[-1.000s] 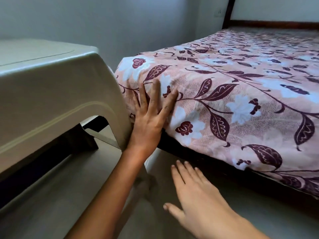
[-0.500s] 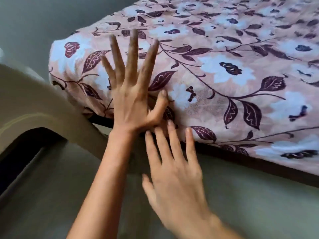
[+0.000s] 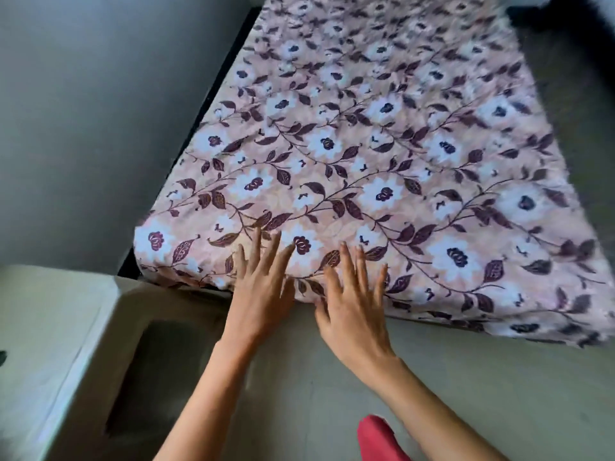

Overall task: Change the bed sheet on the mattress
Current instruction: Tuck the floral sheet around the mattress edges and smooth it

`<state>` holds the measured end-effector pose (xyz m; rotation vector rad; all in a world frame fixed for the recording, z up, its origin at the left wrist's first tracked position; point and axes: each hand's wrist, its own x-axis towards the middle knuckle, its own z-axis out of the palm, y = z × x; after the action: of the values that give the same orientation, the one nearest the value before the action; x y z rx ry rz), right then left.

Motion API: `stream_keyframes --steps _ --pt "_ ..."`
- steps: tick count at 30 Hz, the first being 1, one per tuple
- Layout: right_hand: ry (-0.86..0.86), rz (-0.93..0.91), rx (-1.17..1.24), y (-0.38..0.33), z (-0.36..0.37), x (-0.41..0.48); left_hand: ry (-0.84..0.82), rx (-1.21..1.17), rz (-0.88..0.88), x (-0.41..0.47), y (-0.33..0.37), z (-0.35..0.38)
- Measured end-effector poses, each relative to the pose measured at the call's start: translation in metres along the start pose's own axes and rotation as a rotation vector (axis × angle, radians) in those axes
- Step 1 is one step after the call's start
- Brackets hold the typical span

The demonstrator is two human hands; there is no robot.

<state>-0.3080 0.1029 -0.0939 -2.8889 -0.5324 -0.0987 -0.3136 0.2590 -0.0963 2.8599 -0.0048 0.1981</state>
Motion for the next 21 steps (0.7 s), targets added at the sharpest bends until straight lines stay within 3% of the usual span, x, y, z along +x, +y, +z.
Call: stream_keyframes --steps 10,15,21 --pt "-0.094 0.149 -0.023 0.09 -0.301 -0.048 -0.065 -0.161 -0.114 0.014 0.184 -0.222" --pt "-0.067 0.252 0.014 0.14 -0.372 -0.091 -0.153 -0.183 -0.09 0.017 0.245 -0.249" --pt "-0.134 0.358 0.162 0.214 -0.402 -0.111 -0.246 -0.171 0.003 0.045 0.343 -0.232"
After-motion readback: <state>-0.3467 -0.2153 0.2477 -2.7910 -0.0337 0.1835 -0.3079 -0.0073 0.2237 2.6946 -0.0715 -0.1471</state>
